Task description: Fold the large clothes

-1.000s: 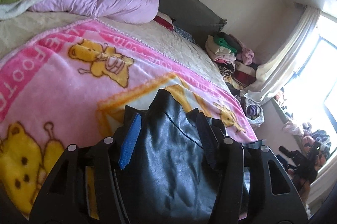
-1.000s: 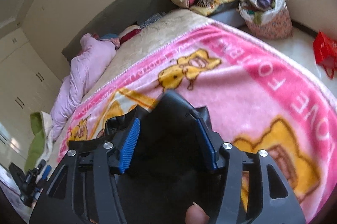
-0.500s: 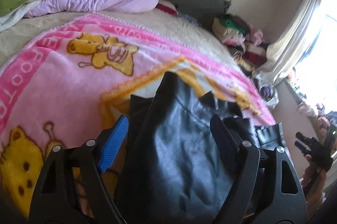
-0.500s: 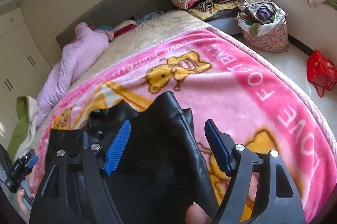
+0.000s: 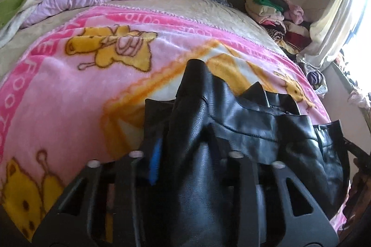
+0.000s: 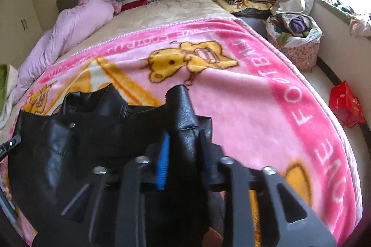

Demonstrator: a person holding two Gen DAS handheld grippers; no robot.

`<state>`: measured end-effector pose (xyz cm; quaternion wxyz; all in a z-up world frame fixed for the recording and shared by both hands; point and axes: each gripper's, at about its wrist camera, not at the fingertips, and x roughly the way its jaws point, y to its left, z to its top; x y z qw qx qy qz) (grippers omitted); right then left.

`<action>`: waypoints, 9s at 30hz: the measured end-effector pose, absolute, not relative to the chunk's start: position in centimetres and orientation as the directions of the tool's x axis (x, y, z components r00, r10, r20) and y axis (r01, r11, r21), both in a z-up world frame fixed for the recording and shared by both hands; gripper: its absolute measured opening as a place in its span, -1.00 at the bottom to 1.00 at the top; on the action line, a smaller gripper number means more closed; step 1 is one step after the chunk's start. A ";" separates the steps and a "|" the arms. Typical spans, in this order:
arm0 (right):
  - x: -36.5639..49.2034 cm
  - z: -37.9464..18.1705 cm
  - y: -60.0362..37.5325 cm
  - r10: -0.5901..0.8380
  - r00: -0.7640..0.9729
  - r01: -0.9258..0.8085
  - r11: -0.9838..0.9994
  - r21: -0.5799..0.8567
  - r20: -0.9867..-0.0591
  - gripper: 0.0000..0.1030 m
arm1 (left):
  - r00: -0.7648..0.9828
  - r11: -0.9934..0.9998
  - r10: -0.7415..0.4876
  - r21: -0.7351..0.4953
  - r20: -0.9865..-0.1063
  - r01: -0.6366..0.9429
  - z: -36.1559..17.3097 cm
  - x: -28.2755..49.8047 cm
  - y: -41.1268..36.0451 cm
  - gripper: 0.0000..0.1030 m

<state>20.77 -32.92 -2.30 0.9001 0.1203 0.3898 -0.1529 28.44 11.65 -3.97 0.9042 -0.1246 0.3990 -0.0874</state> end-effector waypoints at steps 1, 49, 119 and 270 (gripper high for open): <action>20.4 -1.9 -33.1 -0.185 0.663 0.373 0.922 0.106 -0.725 -0.67 | 0.669 0.951 -0.265 -0.303 -0.694 0.063 -3.8 28.4 11.7 -0.73; 17.9 -4.0 -34.9 -0.205 0.686 0.474 0.854 0.215 -0.698 0.31 | 0.705 0.982 -0.143 -0.187 -0.694 0.015 -3.0 30.0 10.1 0.58; 33.4 -7.1 -17.0 0.161 0.501 0.160 0.948 0.273 -0.850 -0.86 | 0.523 0.945 -0.303 -0.322 -0.797 0.056 -7.1 28.3 12.2 0.82; 15.9 -8.4 -41.7 0.509 0.606 0.176 0.664 0.727 -0.611 0.11 | 0.268 0.650 -0.760 -0.685 -0.592 0.330 -8.7 26.2 -10.8 0.82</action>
